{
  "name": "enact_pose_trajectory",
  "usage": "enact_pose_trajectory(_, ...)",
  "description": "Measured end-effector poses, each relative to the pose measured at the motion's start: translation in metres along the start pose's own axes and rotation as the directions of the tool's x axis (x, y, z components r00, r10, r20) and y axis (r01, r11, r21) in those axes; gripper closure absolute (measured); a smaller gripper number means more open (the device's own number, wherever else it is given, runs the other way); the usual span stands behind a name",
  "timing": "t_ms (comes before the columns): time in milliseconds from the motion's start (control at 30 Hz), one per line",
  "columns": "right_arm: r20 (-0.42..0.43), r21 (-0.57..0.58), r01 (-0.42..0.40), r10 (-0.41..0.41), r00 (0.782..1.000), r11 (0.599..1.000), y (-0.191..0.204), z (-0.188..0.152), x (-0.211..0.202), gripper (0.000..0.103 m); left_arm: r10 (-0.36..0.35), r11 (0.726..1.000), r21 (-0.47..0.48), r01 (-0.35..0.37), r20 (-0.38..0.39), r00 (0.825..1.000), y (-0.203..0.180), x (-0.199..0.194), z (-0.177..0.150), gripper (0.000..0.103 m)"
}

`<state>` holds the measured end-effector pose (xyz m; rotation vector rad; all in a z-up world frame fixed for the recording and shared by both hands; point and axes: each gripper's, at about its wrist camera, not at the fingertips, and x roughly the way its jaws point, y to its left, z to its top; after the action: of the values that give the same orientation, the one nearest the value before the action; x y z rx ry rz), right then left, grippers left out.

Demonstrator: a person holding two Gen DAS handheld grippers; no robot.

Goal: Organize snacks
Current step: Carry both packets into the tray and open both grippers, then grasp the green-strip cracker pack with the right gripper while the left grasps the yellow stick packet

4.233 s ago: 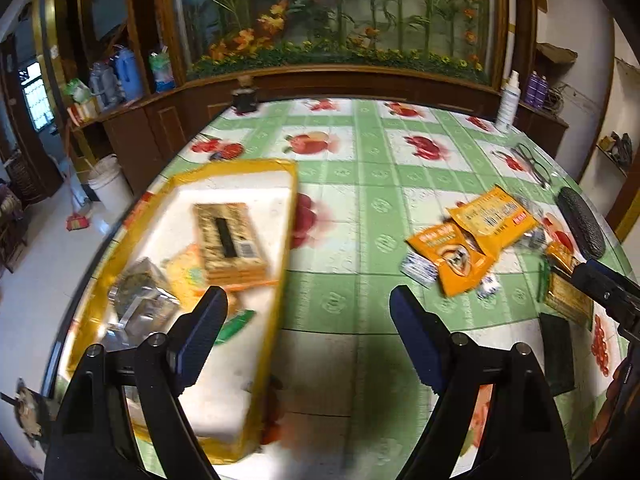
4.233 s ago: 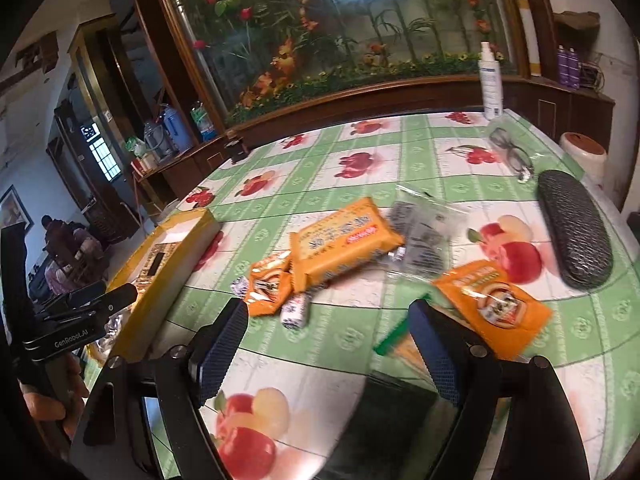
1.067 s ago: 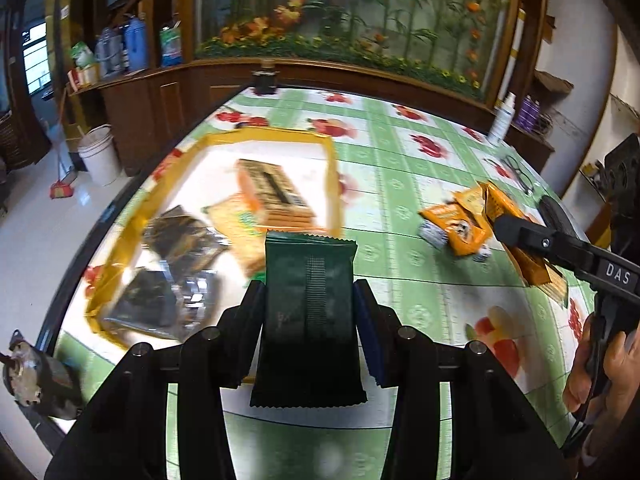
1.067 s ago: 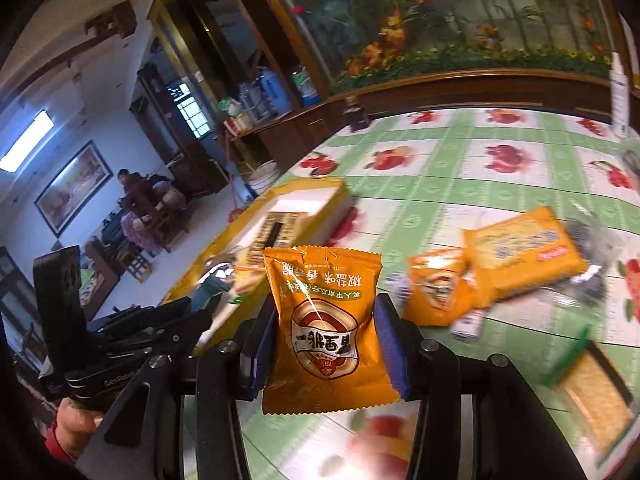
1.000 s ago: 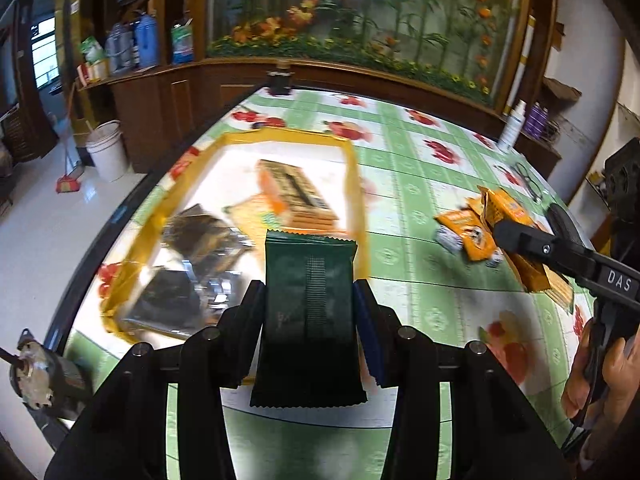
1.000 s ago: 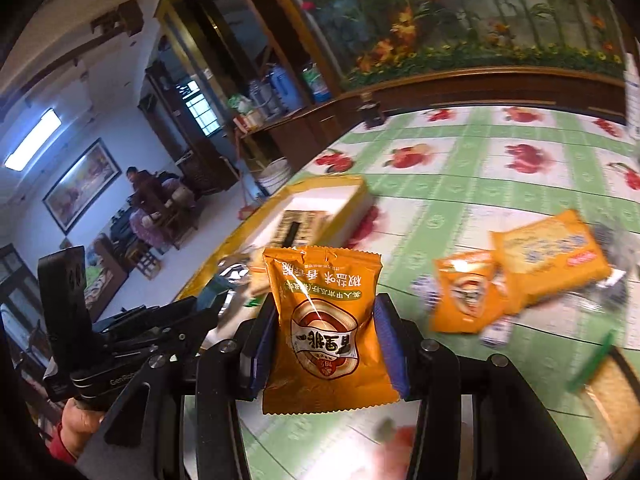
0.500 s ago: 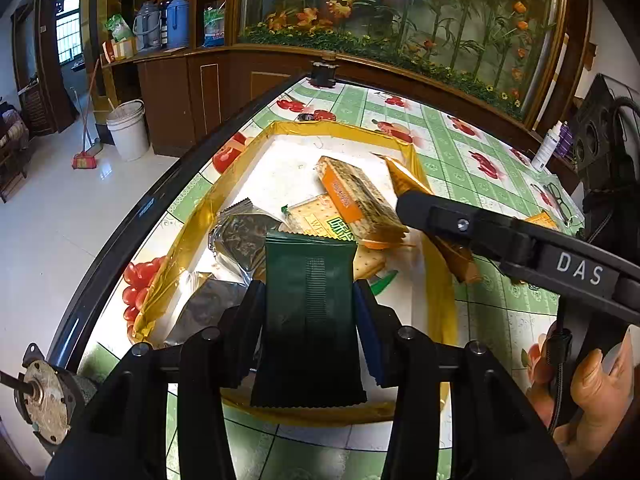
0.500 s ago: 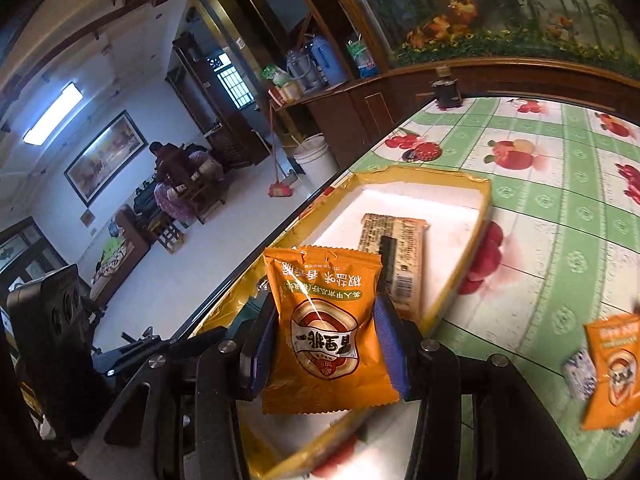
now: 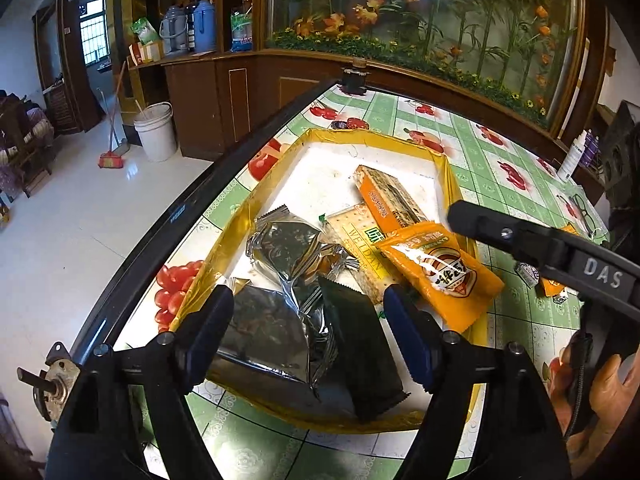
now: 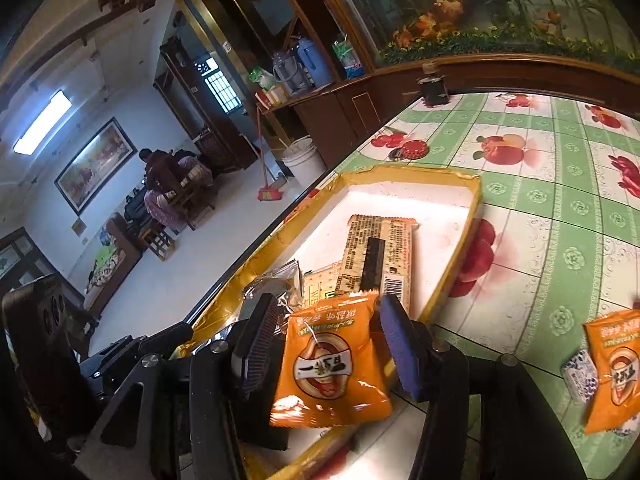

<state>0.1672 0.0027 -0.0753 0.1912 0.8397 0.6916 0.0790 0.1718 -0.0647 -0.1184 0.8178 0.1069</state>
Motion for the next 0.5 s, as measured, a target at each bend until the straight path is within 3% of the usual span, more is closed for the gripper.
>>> enact_pose_trajectory(233,0.033,0.028,0.036,-0.036,0.999,0.999,-0.017,-0.011,-0.037,0.028,-0.002,1.000,0.009,0.002,0.010,1.000,-0.009,-0.008,0.001,0.025)
enact_pose_trajectory(500,0.068,0.057,0.142,-0.146,0.987,0.988,-0.054,-0.042,-0.098,0.021,-0.056,0.997,0.047,0.055,0.019,0.998,-0.036,-0.016,0.004,0.025)
